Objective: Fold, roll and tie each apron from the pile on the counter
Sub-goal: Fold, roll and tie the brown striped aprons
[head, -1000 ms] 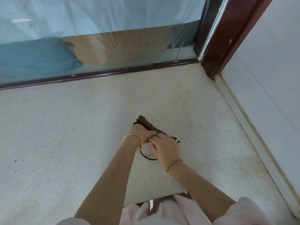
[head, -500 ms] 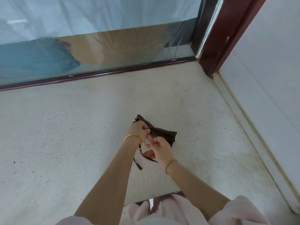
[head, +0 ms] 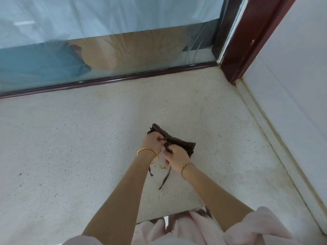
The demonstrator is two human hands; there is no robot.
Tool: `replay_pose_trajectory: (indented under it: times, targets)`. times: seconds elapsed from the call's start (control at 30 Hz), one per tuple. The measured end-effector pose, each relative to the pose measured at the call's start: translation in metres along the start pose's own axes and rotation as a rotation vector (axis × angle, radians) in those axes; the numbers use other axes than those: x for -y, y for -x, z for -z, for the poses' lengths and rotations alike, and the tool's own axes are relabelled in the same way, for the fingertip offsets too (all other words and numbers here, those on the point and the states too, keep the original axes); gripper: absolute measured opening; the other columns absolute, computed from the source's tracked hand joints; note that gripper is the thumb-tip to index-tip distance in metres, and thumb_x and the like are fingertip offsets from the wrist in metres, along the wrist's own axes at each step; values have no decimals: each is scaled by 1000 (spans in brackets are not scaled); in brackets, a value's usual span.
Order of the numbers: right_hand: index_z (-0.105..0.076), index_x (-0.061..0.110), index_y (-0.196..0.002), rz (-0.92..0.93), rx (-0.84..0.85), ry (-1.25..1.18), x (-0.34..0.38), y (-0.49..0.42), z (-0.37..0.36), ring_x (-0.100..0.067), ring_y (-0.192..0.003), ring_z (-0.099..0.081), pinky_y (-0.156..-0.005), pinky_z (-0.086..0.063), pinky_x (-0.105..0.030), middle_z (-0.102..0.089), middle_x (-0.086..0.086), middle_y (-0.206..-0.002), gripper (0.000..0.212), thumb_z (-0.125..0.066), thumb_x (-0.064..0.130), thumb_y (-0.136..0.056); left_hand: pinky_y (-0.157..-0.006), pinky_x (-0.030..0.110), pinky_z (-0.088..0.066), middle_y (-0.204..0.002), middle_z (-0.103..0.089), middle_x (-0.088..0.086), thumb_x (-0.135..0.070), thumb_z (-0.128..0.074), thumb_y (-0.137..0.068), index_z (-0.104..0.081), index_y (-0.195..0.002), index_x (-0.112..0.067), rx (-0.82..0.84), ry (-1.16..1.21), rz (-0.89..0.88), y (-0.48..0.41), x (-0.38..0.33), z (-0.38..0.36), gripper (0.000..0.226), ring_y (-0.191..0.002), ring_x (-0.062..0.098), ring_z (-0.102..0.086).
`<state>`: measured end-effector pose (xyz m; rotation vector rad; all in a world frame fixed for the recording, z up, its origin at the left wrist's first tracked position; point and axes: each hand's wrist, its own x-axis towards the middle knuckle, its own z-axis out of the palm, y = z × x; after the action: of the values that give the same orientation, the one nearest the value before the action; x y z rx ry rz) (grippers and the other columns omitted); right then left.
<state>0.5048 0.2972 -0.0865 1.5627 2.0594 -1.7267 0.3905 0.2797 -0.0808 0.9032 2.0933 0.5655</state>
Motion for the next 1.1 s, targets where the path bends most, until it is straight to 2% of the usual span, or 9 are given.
replay_pose_trajectory:
  times: [0.1,0.2,0.33,0.5,0.63,0.73,0.9,1.0,1.1]
  targets:
    - [-58,21,-99,166,-164,667,20,6,32,-16,-73,-50,-59,-36,-25,-56,2,-80,24,-42,39,-98,-67,26,-40,-80,-55,3,-8,-51,-92,-54,-84,-14,-36,-66,-4,-4,5,-5,10,-75,20,-54]
    - [-58,25,-93,233,-233,911,38,-1,57,-18,-84,-41,-75,-36,-32,-51,4,-79,26,-42,45,-96,-67,27,-40,-78,-53,0,-10,-53,-92,-54,-85,-15,-66,-103,-33,-8,3,-5,8,-75,19,-52]
    - [-49,12,-78,144,-123,512,25,-34,70,-22,-73,-51,-59,-40,-27,-51,-4,-77,27,-44,30,-98,-67,28,-42,-78,-54,1,-8,-52,-92,-54,-85,-13,-116,-52,-57,-10,-1,-4,8,-74,20,-52]
    - [-52,11,-79,-48,-80,61,-6,-52,66,-32,-88,-67,-84,-55,-44,-65,-16,-98,25,-43,23,-99,-55,21,-42,-80,-62,3,-12,-54,-93,-57,-92,-9,-174,224,36,-9,4,-15,4,-64,12,-58]
    - [-54,8,-83,-133,-132,-93,-11,-59,63,-35,-87,-66,-84,-55,-48,-65,-18,-97,22,-43,19,-99,-50,20,-42,-77,-63,7,-5,-55,-92,-59,-90,-6,-86,677,211,-6,10,-21,4,-59,9,-55]
    - [-55,3,-89,-213,-109,-187,-15,-66,62,-30,-77,-64,-83,-55,-45,-63,-14,-84,19,-45,16,-99,-56,18,-50,-81,-64,8,-2,-54,-92,-61,-88,-6,-56,865,346,-8,10,-26,10,-66,12,-58]
    - [-54,8,-75,-273,-89,-246,-15,-73,57,-27,-74,-63,-80,-56,-40,-61,-11,-75,25,-47,15,-98,-71,33,-55,-78,-62,15,3,-48,-93,-59,-89,0,-12,1075,479,-19,5,-30,12,-66,22,-60]
    - [-53,9,-73,-238,-90,-263,-17,-76,58,-27,-74,-61,-74,-56,-42,-61,-13,-80,25,-49,15,-96,-70,33,-54,-84,-62,16,4,-46,-94,-58,-90,-2,81,1159,362,-21,-3,-29,14,-69,22,-59]
    - [-56,0,-90,-113,-56,-626,-10,-73,70,-26,-74,-63,-64,-56,-36,-63,-16,-87,10,-48,4,-95,-74,28,-55,-100,-66,9,9,-48,-90,-59,-81,-5,131,1035,0,-23,-11,-17,20,-81,23,-61]
